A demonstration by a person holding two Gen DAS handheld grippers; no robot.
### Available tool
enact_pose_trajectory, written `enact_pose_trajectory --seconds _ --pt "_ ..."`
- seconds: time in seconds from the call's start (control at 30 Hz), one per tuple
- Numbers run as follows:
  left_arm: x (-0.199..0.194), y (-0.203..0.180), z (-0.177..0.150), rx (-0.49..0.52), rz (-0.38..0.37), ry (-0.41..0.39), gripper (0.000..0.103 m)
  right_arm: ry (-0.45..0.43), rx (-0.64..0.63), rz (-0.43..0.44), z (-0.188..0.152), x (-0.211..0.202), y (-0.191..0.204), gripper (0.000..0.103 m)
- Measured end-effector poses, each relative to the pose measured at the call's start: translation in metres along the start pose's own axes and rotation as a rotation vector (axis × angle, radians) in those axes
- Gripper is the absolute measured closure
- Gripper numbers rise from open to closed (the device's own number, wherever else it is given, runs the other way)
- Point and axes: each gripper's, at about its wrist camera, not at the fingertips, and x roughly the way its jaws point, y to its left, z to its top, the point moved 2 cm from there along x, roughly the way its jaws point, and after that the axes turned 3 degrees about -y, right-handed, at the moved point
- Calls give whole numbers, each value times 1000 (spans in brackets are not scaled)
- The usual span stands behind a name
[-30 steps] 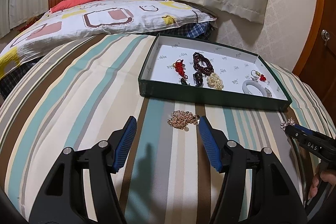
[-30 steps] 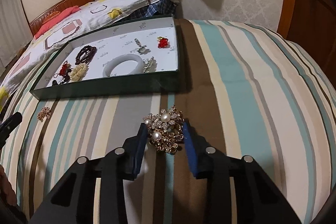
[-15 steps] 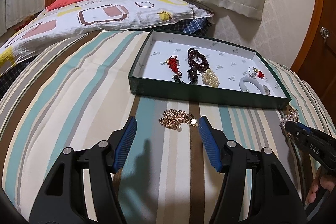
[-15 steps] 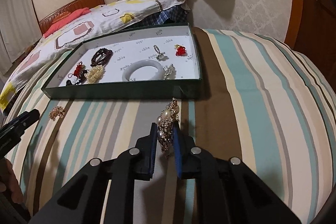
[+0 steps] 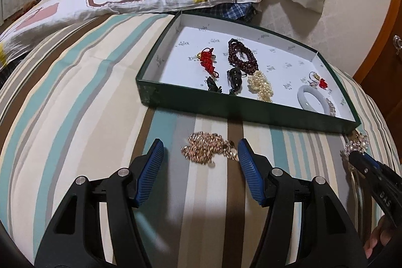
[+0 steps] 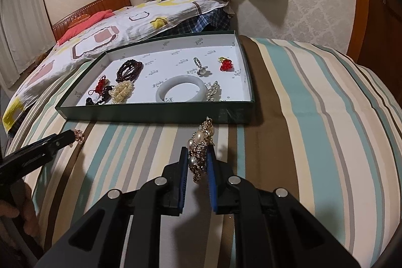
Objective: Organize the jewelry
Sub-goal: 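Grasp the gold chain with the left tool while the right tool holds the brooch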
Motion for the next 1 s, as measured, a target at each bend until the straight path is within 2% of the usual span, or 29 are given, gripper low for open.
enact_pose_trajectory --seconds 0.1,0.17,0.23,0.27,0.33,0.57,1.0 --pt "4 -3 1 27 2 3 48 5 1 6 0 2 1 88" --pt "4 -5 1 39 -1 5 66 8 3 10 0 3 1 88" --pt "4 -5 1 46 -13 7 78 12 7 15 0 5 1 88" --pt "4 -5 1 46 -25 9 83 10 8 16 1 4 1 88" --pt "4 -6 1 50 -38 11 88 10 8 18 1 4 2 88" --pt "1 -8 1 59 -52 -4 92 5 11 19 2 4 2 88" --pt "-13 -11 3 89 -44 -56 93 -22 4 21 4 -2 4 88"
